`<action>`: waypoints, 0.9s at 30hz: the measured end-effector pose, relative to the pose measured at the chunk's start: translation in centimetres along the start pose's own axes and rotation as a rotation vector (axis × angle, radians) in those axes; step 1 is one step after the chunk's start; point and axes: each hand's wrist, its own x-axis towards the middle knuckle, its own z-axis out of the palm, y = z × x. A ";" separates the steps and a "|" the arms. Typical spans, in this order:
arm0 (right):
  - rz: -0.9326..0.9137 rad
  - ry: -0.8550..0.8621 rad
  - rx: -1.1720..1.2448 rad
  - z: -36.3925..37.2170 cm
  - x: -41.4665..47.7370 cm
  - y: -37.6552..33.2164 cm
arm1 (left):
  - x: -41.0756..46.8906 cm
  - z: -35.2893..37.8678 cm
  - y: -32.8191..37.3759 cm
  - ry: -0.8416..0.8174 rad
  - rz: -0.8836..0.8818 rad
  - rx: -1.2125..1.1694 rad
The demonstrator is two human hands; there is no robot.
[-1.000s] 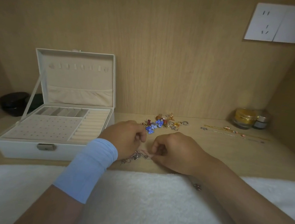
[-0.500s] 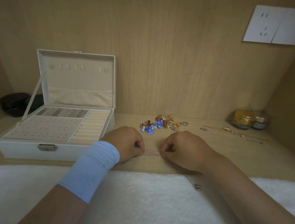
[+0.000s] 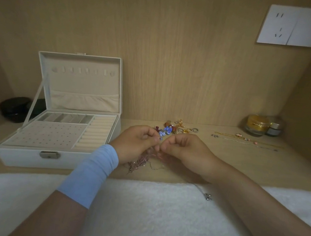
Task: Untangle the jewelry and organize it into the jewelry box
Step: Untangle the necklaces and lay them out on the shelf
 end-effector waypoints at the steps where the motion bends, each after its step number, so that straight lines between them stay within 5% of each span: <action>1: 0.010 -0.018 0.079 0.1 -0.1 -0.4 | -0.1 0.0 0.2 -0.003 0.005 -0.038; 5: 0.057 -0.032 0.209 0.2 -0.1 -0.9 | -0.2 0.2 0.5 0.014 0.011 -0.104; 10: -0.075 0.038 -0.269 0.6 -0.1 0.3 | -0.1 0.2 0.6 0.113 -0.038 -0.117; 15: -0.219 0.129 -0.691 -0.4 -0.1 0.1 | 0.2 -0.5 -0.9 0.290 -0.014 0.438; 20: -0.075 0.028 -0.989 -0.2 -0.8 -0.5 | 0.0 -0.4 -0.6 0.238 -0.037 0.770; 27: -0.176 0.009 -1.238 0.2 -0.5 -0.5 | 0.0 0.5 -0.4 -0.040 0.133 0.733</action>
